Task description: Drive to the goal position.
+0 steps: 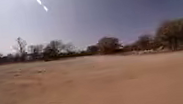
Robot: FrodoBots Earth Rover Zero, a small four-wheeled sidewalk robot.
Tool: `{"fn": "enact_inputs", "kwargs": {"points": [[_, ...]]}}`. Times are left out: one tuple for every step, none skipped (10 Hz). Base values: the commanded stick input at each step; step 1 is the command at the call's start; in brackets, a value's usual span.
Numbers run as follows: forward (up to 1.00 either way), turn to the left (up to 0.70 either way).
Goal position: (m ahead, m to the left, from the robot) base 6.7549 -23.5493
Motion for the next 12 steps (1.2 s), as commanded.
{"fn": "enact_inputs", "kwargs": {"points": [[1.0,0.0],[1.0,0.0],[1.0,0.0],[1.0,0.0],[1.0,0.0],[1.0,0.0],[1.0,0.0],[1.0,0.0],[1.0,0.0],[1.0,0.0],[1.0,0.0],[1.0,0.0]]}}
